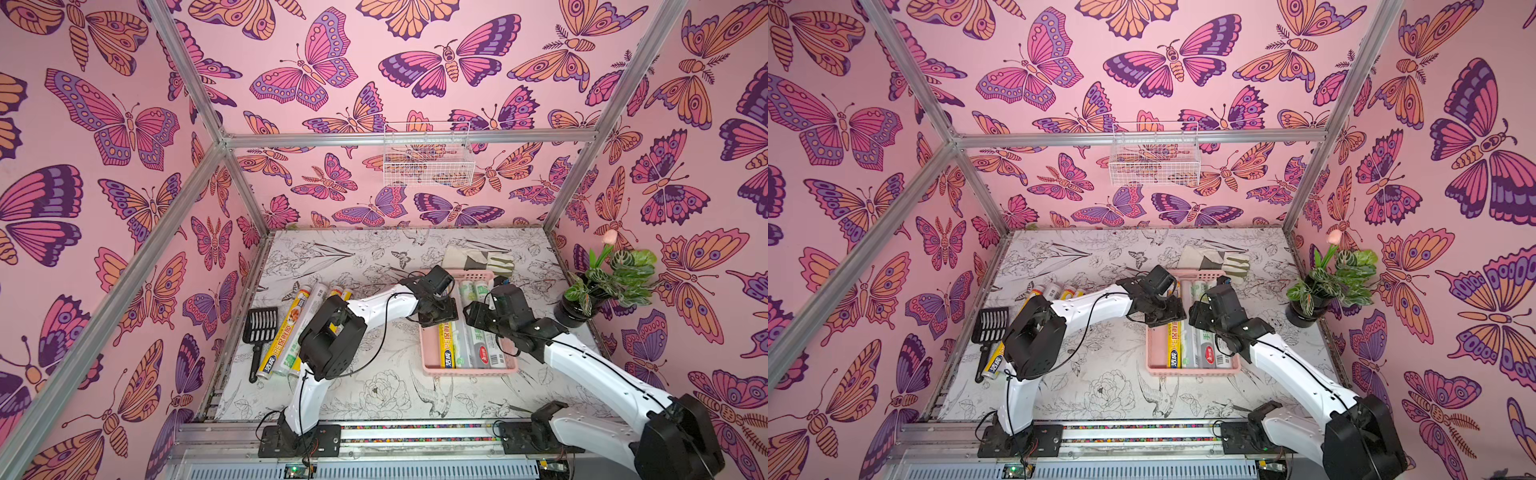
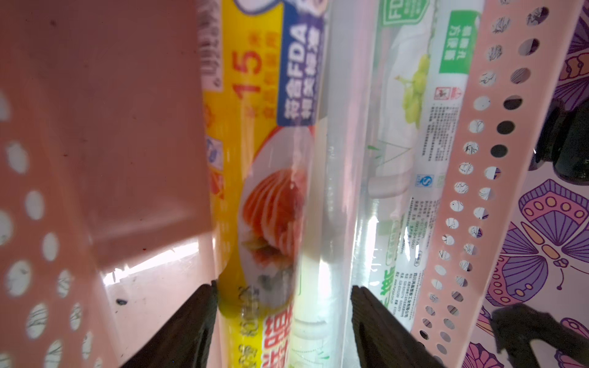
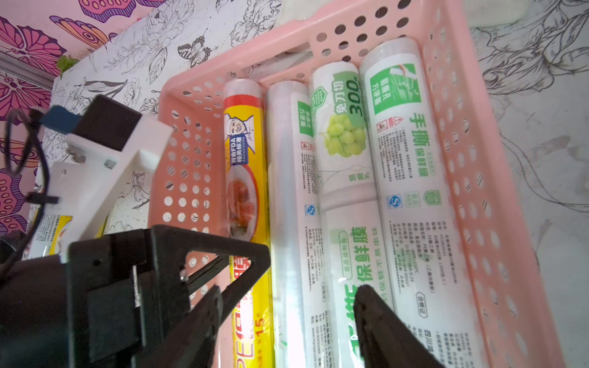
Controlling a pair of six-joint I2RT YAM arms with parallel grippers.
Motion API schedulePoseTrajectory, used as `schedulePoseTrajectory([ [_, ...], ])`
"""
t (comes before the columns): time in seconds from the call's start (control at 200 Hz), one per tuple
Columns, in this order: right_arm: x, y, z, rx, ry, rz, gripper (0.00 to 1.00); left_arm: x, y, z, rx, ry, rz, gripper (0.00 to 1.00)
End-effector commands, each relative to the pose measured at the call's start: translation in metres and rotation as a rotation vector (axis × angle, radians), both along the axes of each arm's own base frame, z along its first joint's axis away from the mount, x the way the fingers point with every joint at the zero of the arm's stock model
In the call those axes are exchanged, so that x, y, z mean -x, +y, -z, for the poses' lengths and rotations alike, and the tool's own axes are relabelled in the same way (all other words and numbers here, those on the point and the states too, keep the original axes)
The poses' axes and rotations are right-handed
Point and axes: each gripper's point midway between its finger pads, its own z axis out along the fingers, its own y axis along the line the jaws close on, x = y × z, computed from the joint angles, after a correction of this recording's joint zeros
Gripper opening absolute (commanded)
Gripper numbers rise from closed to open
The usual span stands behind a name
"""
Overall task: Put the plastic wrap into the basket
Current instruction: Place the plastic wrap in the basket.
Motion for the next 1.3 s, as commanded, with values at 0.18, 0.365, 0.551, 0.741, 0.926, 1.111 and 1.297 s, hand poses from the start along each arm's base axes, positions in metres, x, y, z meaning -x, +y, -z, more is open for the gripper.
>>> schedulePoseTrajectory([
  [0.18, -0.007, -0.002, -0.015, -0.006, -0.038, 0.014, 0.7, 0.001, 0.026, -0.008, -0.082, -0.033, -0.015, 0.72],
  [0.365, -0.007, 0.004, -0.018, -0.033, -0.05, -0.003, 0.7, -0.002, 0.027, -0.03, -0.071, -0.106, 0.023, 0.69],
  [0.551, -0.01, 0.034, -0.036, -0.148, -0.091, -0.126, 0.68, -0.014, 0.056, -0.073, -0.139, -0.318, 0.041, 0.65],
  [0.741, -0.011, 0.08, -0.051, -0.249, -0.102, -0.276, 0.63, -0.026, 0.138, -0.095, -0.29, -0.468, -0.035, 0.63],
  [0.926, -0.008, 0.13, -0.06, -0.214, -0.098, -0.428, 0.62, -0.022, 0.242, -0.085, -0.347, -0.421, -0.176, 0.62],
  [1.111, -0.002, 0.173, -0.056, -0.196, -0.064, -0.543, 0.62, -0.002, 0.326, -0.071, -0.464, -0.329, -0.258, 0.62],
  [1.297, 0.008, 0.216, -0.043, -0.193, -0.006, -0.662, 0.62, 0.01, 0.378, -0.061, -0.651, -0.247, -0.269, 0.66],
])
